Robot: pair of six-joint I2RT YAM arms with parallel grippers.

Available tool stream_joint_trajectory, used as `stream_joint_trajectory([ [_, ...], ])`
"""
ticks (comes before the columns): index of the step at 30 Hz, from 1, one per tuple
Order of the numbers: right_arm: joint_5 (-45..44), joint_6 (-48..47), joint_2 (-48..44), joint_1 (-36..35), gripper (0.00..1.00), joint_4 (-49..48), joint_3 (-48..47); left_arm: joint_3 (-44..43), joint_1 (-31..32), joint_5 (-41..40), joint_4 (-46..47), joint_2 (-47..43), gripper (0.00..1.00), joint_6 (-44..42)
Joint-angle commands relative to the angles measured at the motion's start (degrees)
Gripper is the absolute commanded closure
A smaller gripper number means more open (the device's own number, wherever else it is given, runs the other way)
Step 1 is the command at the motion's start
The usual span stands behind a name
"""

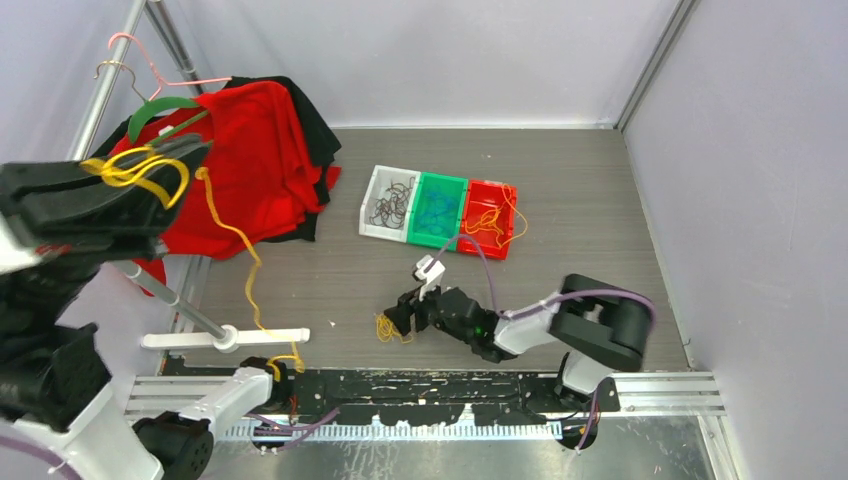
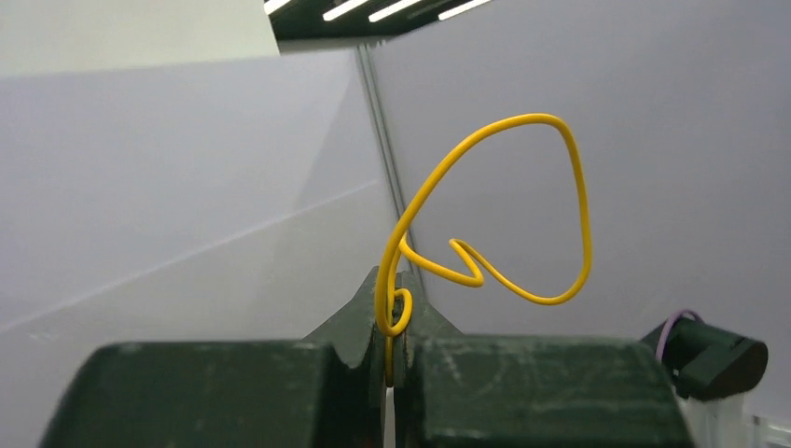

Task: Untangle the cables

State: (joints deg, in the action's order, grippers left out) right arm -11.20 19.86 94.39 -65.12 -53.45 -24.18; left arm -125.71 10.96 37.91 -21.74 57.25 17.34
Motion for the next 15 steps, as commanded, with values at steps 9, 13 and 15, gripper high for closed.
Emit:
stream_joint_trajectory([
  [9, 9.62, -12.02, -29.49, 0.08, 0.18, 27.58, -17.65, 27.9, -0.25, 5.83, -2.98, -4.66, 1.0, 4.17],
  [13, 12.2, -15.76, -31.19, 0.04, 0.18, 31.3, -22.69, 32.42, -0.28, 8.17, -3.47, -5.03, 1.0, 7.37],
  [15, 13.03, -17.32, -30.17, 0.08, 0.18, 31.8, -25.8, 34.22, -0.24, 9.41, -3.53, -4.95, 1.0, 8.91],
])
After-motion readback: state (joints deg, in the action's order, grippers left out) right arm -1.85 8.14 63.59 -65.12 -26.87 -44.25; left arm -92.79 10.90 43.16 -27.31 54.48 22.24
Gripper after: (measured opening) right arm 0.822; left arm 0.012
